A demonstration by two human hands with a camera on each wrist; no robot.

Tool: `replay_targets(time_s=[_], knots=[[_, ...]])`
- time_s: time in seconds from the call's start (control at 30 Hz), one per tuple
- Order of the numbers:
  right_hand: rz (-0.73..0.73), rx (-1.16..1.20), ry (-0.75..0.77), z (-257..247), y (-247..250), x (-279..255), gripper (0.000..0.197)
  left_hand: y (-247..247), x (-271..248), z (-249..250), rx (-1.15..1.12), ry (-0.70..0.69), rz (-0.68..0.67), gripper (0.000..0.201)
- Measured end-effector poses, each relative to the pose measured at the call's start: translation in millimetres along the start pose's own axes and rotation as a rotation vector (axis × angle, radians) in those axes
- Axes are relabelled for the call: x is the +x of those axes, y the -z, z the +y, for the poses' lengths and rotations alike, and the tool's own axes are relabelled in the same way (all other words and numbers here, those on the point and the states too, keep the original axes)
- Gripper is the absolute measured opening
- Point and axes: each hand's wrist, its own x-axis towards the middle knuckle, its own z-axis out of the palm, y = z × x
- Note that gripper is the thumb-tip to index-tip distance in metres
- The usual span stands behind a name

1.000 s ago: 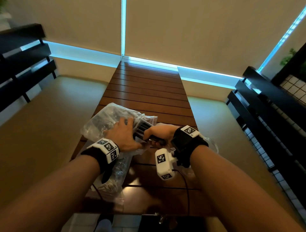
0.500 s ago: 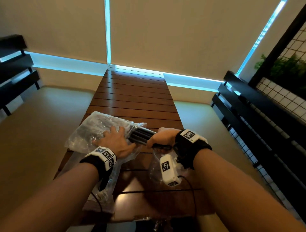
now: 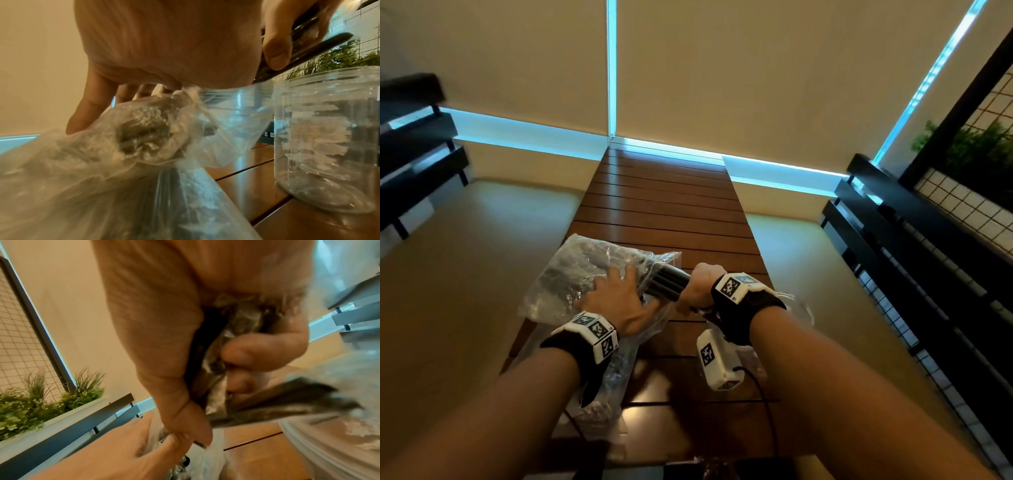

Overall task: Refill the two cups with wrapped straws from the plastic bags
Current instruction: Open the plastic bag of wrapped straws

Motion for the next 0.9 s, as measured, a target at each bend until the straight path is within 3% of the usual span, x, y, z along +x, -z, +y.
replay_targets(time_s=[0.17, 0.3, 0.5, 0.67, 0.77, 0.83, 0.9], knots=[[-0.015, -0.059, 0.032, -9.6, -3.0, 3.1, 0.023, 0.8, -0.7, -9.7, 0.006, 0.020, 0.009, 0.120], [-0.051, -0.123, 0.033, -2.4, 9.1, -2.7, 0.019, 13.9, 1.8, -10.9, 0.099, -0.028, -0.086, 0.115], [-0.094, -0.184, 0.035, 35.7, 62.1, -46.0, 0.014, 26.6, 10.9, 0.1, 0.137, 0.011, -0.214, 0.133], [-0.018, -0.045, 0.054, 82.0, 96.3, -78.0, 0.016, 20.1, 12.7, 19.2, 0.125, 0.021, -0.237, 0.134], [0.122, 0.135, 0.131, 99.3, 94.3, -78.3, 0.017, 34.1, -0.6, 47.5, 0.119, 0.016, -0.257, 0.112], [0.239, 0.246, 0.185, 102.8, 80.9, -72.3, 0.014, 47.2, -6.5, 68.9, -0.078, -0.101, -0.135, 0.096], [0.337, 0.301, 0.216, 101.9, 61.9, -63.8, 0.016, 65.5, -14.2, 88.2, -0.588, -0.275, -0.102, 0.089]])
